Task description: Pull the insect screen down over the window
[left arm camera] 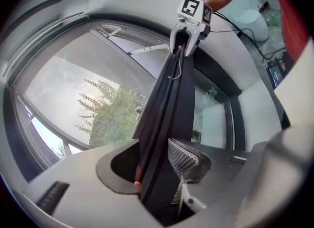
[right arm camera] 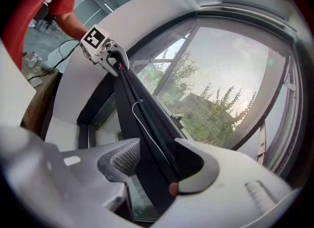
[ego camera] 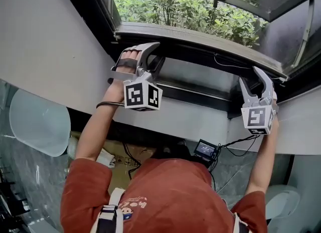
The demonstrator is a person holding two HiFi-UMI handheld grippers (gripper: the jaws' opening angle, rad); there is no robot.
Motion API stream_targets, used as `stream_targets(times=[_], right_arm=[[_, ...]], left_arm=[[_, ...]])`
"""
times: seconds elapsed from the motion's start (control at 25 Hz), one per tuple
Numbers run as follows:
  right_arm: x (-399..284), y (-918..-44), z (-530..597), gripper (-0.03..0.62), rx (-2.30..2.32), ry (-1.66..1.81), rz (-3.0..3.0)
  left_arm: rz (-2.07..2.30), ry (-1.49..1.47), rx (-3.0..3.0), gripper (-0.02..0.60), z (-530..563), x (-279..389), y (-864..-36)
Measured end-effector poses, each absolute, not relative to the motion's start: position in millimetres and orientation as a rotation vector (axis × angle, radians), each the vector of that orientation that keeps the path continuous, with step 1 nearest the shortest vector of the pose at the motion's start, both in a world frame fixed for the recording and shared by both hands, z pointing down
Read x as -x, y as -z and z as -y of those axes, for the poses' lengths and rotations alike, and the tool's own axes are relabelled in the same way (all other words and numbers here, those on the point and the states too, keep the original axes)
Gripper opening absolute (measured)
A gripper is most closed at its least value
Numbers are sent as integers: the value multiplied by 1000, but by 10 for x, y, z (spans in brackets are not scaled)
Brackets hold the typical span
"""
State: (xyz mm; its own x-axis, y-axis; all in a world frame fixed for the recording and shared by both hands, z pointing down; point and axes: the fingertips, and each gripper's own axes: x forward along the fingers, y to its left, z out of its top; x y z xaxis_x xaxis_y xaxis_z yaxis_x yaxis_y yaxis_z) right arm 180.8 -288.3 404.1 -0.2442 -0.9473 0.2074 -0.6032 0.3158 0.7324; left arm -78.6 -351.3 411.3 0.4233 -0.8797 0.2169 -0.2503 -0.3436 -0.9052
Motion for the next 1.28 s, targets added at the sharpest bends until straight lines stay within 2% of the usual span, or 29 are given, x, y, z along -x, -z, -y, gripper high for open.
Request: stream_targets(times=[0.4, 1.04, 1.28], right_arm=[[-1559, -3882, 2440, 227, -1554, 598, 2158], [-1502, -4057, 1833, 225, -1818, 292, 2454], [-1453, -4282, 1689, 209, -1846, 153, 2514]], left_arm=[[-1271, 595, 2126, 183, 3058, 843, -3980], [-1500, 191, 2584, 182, 2443, 677, -4269], [-1547, 82, 2660, 147, 2316, 646, -4411]])
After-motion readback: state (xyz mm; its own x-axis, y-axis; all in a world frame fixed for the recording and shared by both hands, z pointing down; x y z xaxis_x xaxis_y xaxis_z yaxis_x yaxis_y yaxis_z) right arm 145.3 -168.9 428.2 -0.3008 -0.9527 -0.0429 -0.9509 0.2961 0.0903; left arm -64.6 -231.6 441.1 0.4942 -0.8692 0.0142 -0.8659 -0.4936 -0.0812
